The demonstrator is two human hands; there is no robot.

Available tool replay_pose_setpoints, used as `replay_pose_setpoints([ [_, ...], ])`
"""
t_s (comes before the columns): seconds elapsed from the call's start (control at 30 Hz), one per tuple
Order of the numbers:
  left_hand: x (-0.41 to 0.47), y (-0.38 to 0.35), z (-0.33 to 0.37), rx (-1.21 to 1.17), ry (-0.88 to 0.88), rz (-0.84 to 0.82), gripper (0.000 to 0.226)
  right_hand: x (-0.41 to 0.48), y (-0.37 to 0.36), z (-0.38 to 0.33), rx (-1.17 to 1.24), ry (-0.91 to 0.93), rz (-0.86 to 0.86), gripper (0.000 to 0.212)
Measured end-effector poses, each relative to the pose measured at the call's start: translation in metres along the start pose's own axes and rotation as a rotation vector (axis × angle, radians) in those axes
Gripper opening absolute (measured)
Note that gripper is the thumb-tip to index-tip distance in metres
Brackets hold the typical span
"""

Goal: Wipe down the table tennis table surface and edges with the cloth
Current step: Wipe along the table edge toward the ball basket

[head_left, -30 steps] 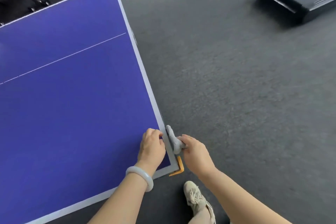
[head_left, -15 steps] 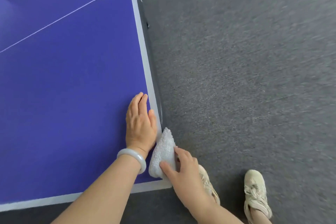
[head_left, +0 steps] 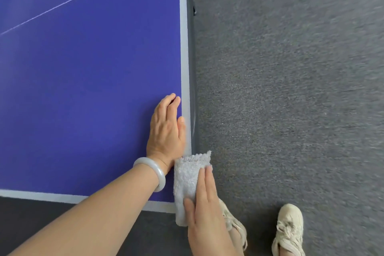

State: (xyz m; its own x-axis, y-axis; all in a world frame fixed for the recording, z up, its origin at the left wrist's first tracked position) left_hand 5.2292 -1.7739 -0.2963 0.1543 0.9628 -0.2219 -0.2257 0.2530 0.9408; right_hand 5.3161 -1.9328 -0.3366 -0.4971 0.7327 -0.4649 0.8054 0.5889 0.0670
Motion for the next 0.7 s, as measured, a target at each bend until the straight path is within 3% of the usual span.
replay_pose_setpoints([
  [0.03,0.0,0.0,-0.001,0.0,-0.002,0.0,0.048,-0.004,-0.006,0.001,-0.033,-0.017,0.032,0.077],
  [0.17,0.001,0.0,-0.002,-0.003,-0.004,-0.005,0.05,-0.002,-0.005,-0.024,0.302,0.11,0.115,0.083],
  [0.3,0.001,-0.001,-0.005,-0.027,0.031,-0.008,0.045,0.043,0.037,-0.028,0.522,0.051,0.12,0.063],
  [0.6,0.0,0.001,-0.003,-0.034,0.049,-0.018,0.059,0.024,0.026,-0.026,0.466,0.124,0.028,0.062],
  [0.7,-0.001,-0.002,-0.006,-0.035,0.048,-0.037,0.048,0.052,0.05,-0.034,0.473,0.135,0.028,0.06],
])
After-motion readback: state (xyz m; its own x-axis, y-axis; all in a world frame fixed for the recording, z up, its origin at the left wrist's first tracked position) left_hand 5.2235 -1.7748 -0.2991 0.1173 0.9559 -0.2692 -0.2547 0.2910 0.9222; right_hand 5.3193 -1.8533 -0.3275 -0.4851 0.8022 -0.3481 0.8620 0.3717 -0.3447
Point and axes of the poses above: each hand's wrist, its own x-axis towards the middle knuckle, its own y-axis out of the back of the hand, z = x × y, the point moved 3 cm from there along x, towards the middle knuckle, and after that the axes turned 15 degrees about -z, right-handed, at the moved point
